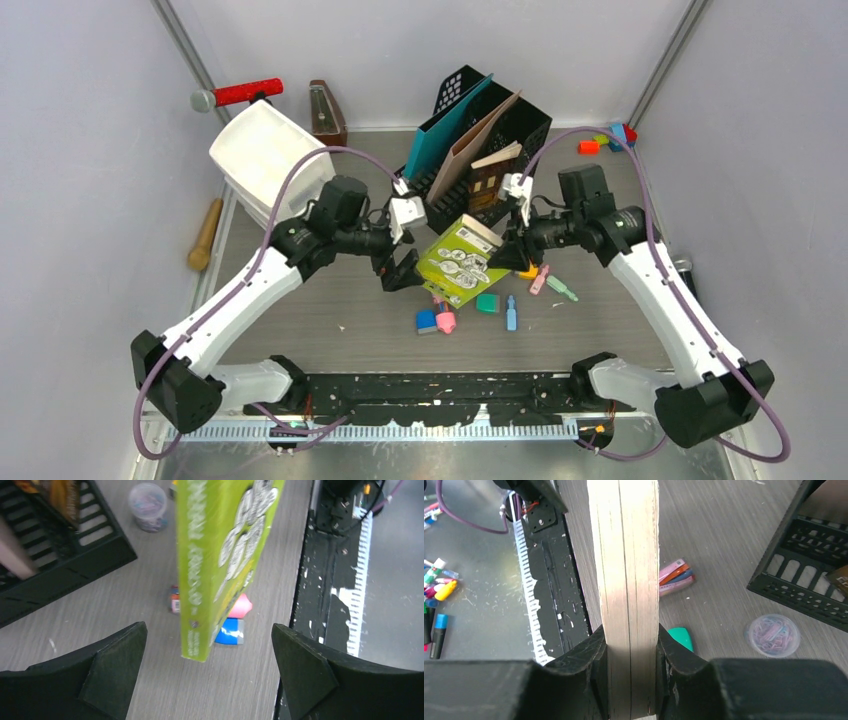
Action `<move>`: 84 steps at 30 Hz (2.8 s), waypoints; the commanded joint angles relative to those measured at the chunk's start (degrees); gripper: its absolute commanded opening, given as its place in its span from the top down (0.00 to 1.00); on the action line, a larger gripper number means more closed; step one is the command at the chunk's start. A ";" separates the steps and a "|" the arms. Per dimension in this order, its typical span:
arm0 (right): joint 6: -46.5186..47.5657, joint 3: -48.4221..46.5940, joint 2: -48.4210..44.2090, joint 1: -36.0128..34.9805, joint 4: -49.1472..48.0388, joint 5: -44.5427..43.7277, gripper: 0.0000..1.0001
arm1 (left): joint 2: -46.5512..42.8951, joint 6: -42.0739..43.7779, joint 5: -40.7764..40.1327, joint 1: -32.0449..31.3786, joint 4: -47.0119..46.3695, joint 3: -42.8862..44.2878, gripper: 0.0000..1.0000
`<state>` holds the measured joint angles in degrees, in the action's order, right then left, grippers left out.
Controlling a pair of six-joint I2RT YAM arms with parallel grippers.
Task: Organize the desk
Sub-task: Pick up the book from the center of the board.
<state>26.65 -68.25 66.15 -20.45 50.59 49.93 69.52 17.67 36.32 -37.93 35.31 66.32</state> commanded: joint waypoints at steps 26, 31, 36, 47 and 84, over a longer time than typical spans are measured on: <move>9.92 -10.77 -5.22 -4.53 -8.14 -26.86 1.00 | 11.97 -80.31 23.81 18.24 -29.87 4.15 0.03; 10.37 -12.00 -4.41 -7.24 -7.82 -28.77 1.00 | 13.12 -89.85 22.63 17.23 -38.67 2.48 0.04; 10.57 -11.99 -3.93 -10.15 -8.19 -31.52 1.00 | 14.93 -95.37 22.38 13.37 -41.48 2.01 0.05; 11.14 -11.46 -2.71 -13.79 -9.00 -34.82 1.00 | 17.39 -101.31 21.16 11.08 -47.81 -1.50 0.03; 13.84 -9.04 1.14 -21.63 -12.41 -44.84 0.99 | 22.38 -104.24 20.81 11.92 -53.27 -4.85 0.05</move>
<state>41.82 -76.16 68.20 -41.19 45.04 3.03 91.72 -86.30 56.62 -25.56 -14.00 61.04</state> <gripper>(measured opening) 0.343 0.969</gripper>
